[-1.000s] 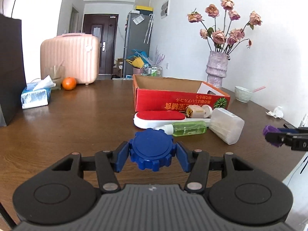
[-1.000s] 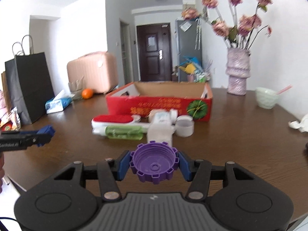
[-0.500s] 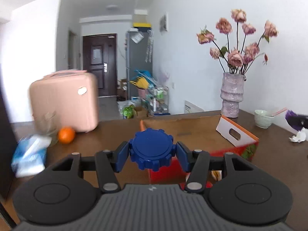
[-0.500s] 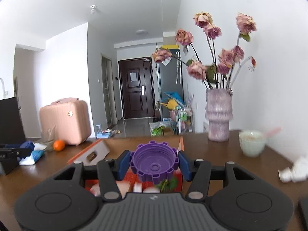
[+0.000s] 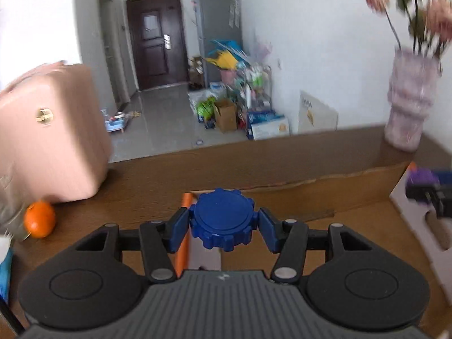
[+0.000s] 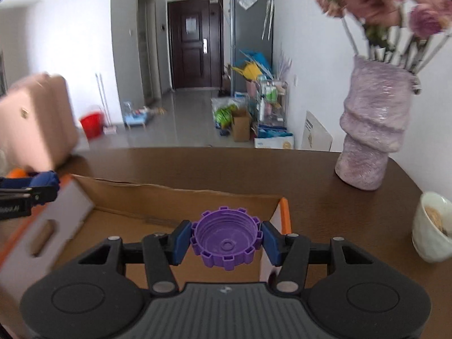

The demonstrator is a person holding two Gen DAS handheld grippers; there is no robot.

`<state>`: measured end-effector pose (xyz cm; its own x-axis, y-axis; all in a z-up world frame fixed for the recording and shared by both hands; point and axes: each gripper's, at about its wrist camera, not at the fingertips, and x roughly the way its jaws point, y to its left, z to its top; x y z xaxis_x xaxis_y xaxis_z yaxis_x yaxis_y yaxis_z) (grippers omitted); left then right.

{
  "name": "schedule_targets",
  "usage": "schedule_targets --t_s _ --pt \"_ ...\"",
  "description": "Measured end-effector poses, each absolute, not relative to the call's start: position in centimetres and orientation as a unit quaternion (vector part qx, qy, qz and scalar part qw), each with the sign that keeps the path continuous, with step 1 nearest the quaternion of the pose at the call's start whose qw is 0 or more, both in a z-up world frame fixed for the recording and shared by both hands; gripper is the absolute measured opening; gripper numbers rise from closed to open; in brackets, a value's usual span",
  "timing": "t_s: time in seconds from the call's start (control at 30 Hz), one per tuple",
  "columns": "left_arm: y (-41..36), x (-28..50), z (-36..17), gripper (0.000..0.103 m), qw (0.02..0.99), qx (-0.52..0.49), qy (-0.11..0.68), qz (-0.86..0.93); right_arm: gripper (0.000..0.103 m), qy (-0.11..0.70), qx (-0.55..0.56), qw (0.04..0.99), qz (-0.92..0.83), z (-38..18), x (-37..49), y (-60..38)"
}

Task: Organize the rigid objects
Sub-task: 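Carry both caps into the red box and open both tools, then withdraw from the box and move the right tool to the white container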

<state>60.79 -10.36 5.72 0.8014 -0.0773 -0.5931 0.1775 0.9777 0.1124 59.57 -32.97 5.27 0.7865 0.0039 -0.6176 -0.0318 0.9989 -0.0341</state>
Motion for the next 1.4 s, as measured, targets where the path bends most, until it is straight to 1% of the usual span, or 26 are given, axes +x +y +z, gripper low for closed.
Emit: schedule_targets --t_s 0.13,0.17,0.2,0.23,0.27,0.3,0.4,0.53,0.67,0.77,0.83,0.9,1.0,1.17,1.3,1.4 --pt "-10.5 63.3 3.5 0.059 0.929 0.078 0.355 -0.065 0.053 0.371 -0.053 0.927 0.011 3.1 63.3 -32.2" --pt "-10.4 63.3 3.4 0.065 0.93 0.075 0.353 -0.068 0.053 0.383 -0.051 0.922 0.014 2.8 63.7 -32.3" --pt "-10.4 62.8 3.4 0.074 0.935 0.078 0.337 -0.072 0.055 0.388 -0.044 0.921 0.018 2.7 63.9 -32.3" --pt "-10.6 62.4 3.5 0.078 0.94 0.086 0.322 -0.075 0.059 0.385 -0.037 0.922 0.02 2.8 63.9 -32.5" --pt "-10.7 61.9 3.5 0.085 0.943 0.095 0.31 -0.079 0.063 0.381 -0.031 0.924 0.02 2.9 63.9 -32.8" --pt "-11.0 61.7 3.6 0.086 0.944 0.102 0.304 -0.08 0.07 0.378 -0.024 0.925 0.019 2.9 63.9 -33.1" --pt "-11.3 61.8 3.6 0.086 0.947 0.105 0.297 -0.07 0.07 0.379 -0.024 0.925 0.018 2.7 63.7 -33.0" --pt "-10.3 60.2 4.8 0.087 0.958 0.073 0.272 -0.053 0.071 0.353 -0.04 0.935 0.015 3.1 62.3 -32.4" --pt "-8.4 57.5 7.8 0.087 0.959 0.032 0.277 -0.052 0.071 0.324 -0.04 0.945 0.007 5.2 59.3 -32.6" --pt "-7.1 54.0 10.7 0.093 0.961 0.033 0.265 -0.073 0.072 0.311 -0.041 0.949 0.008 7.9 56.6 -33.0" --pt "-6.4 51.3 12.5 0.096 0.963 0.039 0.253 -0.083 0.079 0.298 -0.042 0.954 0.007 10.0 54.1 -33.4" --pt "-5.7 48.5 13.6 0.099 0.967 0.051 0.237 -0.079 0.083 0.282 -0.035 0.959 0.009 12.0 51.1 -33.8" --pt "-4.7 44.3 14.5 0.101 0.968 0.066 0.225 -0.088 0.086 0.263 -0.015 0.964 0.019 13.9 46.5 -34.5" --pt "-2.5 36.8 13.0 0.103 0.972 0.078 0.205 -0.086 0.087 0.236 0.003 0.971 0.044 14.3 38.4 -35.0" --pt "-1.1 31.6 10.3 0.103 0.972 0.074 0.198 -0.105 0.087 0.213 -0.015 0.974 0.073 11.9 32.6 -33.8" --pt "-1.2 29.3 8.3 0.103 0.971 0.069 0.202 -0.108 0.087 0.222 -0.009 0.971 0.086 9.3 29.9 -32.7"
